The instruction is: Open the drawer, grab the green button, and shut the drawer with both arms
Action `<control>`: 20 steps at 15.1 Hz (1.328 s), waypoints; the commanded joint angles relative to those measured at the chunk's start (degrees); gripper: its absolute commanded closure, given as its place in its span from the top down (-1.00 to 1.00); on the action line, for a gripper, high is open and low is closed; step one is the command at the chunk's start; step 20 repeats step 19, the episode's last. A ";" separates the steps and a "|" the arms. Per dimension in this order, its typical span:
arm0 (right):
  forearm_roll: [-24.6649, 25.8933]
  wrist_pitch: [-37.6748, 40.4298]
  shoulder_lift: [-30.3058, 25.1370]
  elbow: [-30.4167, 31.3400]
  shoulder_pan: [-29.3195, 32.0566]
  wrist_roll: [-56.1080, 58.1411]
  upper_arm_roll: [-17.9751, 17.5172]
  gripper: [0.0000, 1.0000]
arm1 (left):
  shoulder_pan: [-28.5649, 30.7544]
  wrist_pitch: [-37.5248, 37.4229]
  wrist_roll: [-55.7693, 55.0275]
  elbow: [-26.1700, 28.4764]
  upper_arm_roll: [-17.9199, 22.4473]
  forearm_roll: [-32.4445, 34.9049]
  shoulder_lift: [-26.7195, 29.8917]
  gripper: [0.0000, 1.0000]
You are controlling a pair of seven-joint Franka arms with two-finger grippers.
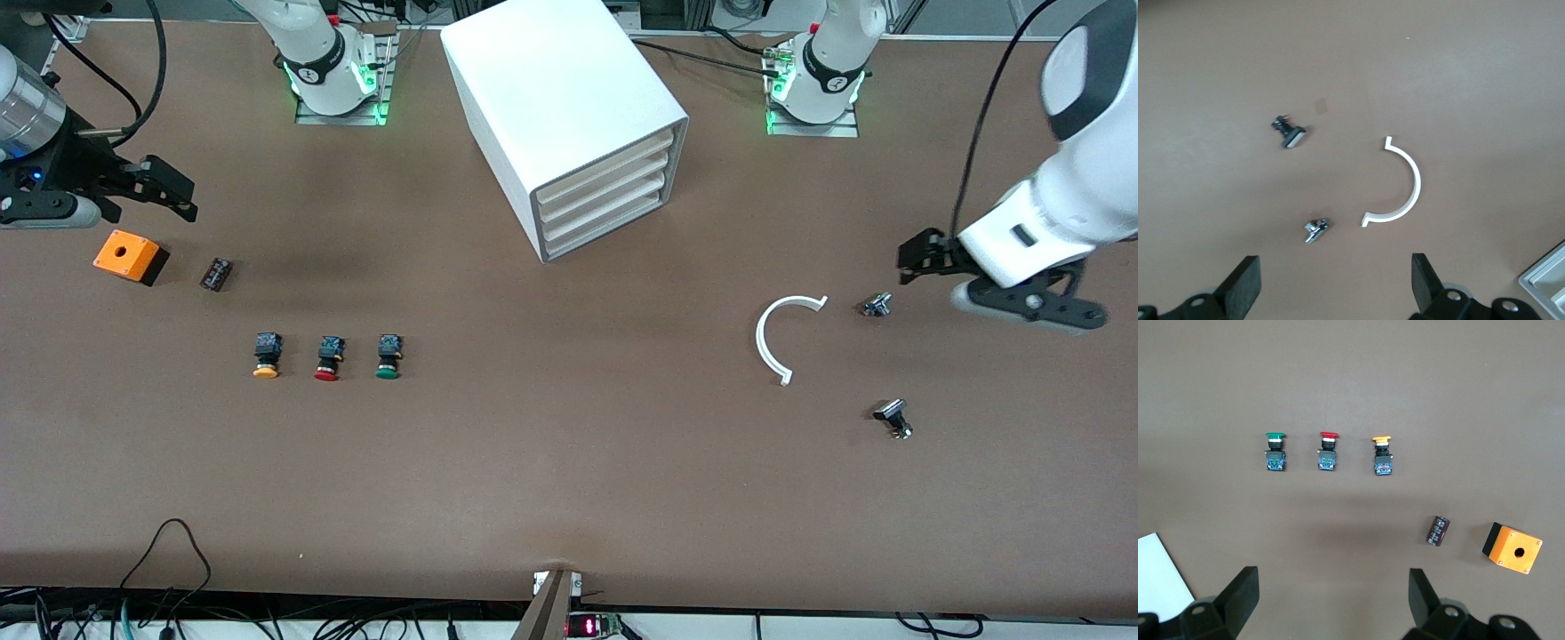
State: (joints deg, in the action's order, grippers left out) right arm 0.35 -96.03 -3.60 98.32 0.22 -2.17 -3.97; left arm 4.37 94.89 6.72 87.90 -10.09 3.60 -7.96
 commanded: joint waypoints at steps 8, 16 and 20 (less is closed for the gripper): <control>0.97 3.48 0.61 -4.71 -0.13 -0.21 -0.16 0.99 | -6.48 5.66 1.27 14.58 10.44 -7.13 11.92 0.99; 0.97 3.48 0.70 -4.71 -0.13 0.06 -0.16 0.99 | -5.78 0.82 1.36 12.56 10.18 -3.68 11.13 0.99; 0.97 3.48 0.70 -4.71 -0.13 0.14 -0.16 0.99 | -5.86 0.82 1.28 12.47 9.92 -3.95 10.86 0.99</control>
